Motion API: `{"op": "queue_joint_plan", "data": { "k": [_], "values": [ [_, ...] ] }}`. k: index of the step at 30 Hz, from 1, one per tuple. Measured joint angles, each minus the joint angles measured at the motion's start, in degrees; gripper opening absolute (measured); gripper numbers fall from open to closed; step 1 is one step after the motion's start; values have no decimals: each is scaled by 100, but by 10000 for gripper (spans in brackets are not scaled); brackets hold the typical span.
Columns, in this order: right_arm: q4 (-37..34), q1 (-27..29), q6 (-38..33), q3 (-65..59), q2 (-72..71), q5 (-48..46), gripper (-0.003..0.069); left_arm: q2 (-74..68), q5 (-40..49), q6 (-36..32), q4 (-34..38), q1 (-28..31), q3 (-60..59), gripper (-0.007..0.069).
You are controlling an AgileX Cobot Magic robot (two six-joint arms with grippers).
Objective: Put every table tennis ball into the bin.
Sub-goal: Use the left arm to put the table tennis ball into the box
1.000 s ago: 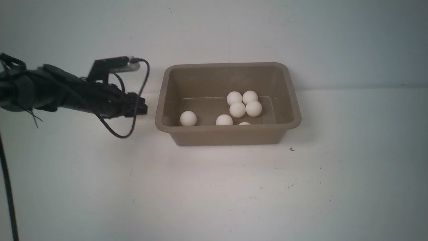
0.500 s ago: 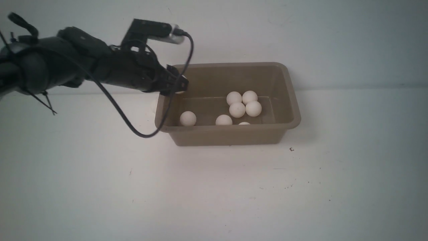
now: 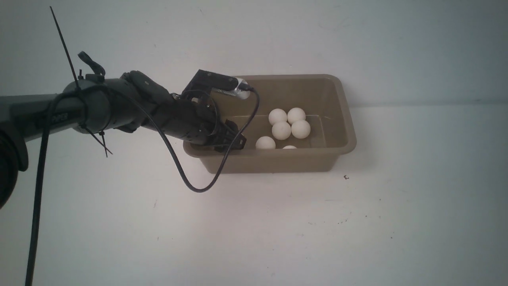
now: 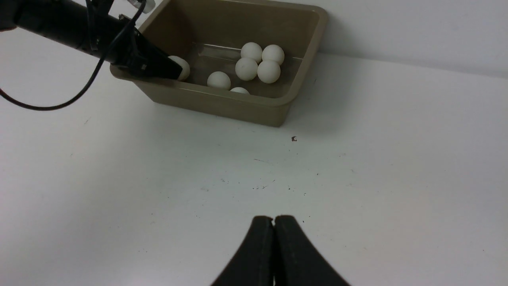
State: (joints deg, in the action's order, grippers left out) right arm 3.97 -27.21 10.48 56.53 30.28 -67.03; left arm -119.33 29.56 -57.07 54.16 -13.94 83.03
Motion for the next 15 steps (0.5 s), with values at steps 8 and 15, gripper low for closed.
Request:
{"op": "queue_joint_plan", "data": {
  "k": [8, 15],
  "values": [
    [-32, 0, -6, 0, 0, 0, -17, 104, 25, -19, 129, 12, 0, 452],
    [-37, 0, -108, 0, 0, 0, -17, 931, -209, -233, 132, 286, 0, 459]
  ]
}}
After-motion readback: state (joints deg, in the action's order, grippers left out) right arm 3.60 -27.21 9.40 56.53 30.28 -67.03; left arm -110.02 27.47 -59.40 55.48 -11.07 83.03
